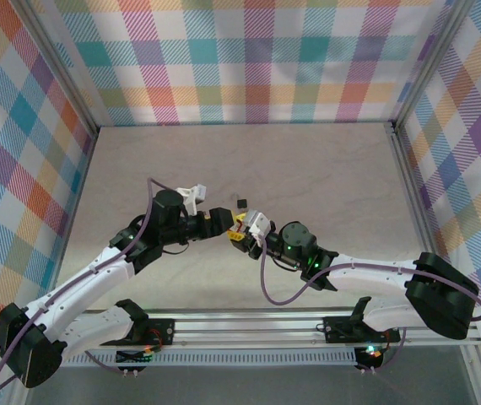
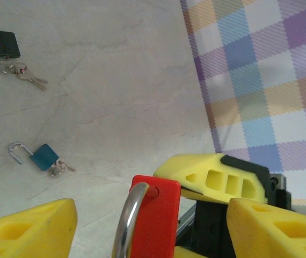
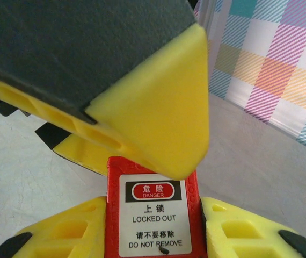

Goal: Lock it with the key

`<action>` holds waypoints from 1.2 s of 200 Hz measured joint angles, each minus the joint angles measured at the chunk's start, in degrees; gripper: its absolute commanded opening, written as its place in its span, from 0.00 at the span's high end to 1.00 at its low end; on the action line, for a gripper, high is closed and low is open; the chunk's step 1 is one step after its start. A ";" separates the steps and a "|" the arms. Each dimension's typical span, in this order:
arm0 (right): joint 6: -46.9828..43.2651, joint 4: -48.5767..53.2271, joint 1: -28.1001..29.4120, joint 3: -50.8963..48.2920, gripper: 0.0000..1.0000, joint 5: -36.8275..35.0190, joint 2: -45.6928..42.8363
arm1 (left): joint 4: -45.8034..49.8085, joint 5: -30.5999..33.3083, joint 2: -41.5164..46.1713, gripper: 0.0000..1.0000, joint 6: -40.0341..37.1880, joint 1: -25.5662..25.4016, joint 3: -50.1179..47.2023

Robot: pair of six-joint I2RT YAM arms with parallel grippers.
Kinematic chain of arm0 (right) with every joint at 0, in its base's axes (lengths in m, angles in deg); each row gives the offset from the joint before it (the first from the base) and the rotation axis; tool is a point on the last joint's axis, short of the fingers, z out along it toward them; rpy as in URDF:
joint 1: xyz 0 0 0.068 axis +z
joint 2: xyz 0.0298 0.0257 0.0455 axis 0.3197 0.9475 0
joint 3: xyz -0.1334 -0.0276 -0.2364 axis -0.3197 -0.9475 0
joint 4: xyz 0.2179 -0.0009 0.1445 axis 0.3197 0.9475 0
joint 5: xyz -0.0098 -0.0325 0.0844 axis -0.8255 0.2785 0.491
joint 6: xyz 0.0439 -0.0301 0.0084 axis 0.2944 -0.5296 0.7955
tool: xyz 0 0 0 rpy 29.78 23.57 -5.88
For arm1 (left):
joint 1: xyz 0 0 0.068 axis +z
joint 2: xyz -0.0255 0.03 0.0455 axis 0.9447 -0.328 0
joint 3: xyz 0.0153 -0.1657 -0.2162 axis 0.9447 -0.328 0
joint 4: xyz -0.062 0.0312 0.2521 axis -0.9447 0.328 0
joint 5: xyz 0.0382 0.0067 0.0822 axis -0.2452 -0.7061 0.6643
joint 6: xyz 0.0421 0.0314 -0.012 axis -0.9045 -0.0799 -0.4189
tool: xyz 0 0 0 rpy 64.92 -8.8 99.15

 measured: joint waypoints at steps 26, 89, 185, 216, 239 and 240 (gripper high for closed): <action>-0.20 0.02 0.00 0.00 1.00 0.52 0.00 | 0.44 -0.59 -0.74 0.41 -1.01 0.00 0.15; -0.13 0.15 0.00 0.02 1.00 2.51 0.00 | -0.26 -3.98 -0.83 0.57 -2.14 0.00 0.15; 1.38 1.33 -0.33 0.04 1.00 4.00 -0.33 | -0.52 -4.11 -0.83 0.78 -2.47 0.11 -0.92; 1.95 1.46 -0.37 0.04 1.00 4.00 -0.33 | -0.94 -4.13 -0.83 1.00 -2.47 0.11 -1.14; 2.05 1.51 -0.37 0.04 1.00 3.87 -0.33 | -1.27 -4.09 -0.81 1.00 -2.45 0.11 -1.29; 2.08 1.51 -0.37 0.04 1.00 3.85 -0.33 | -1.27 -4.09 -0.81 1.00 -2.45 0.11 -1.29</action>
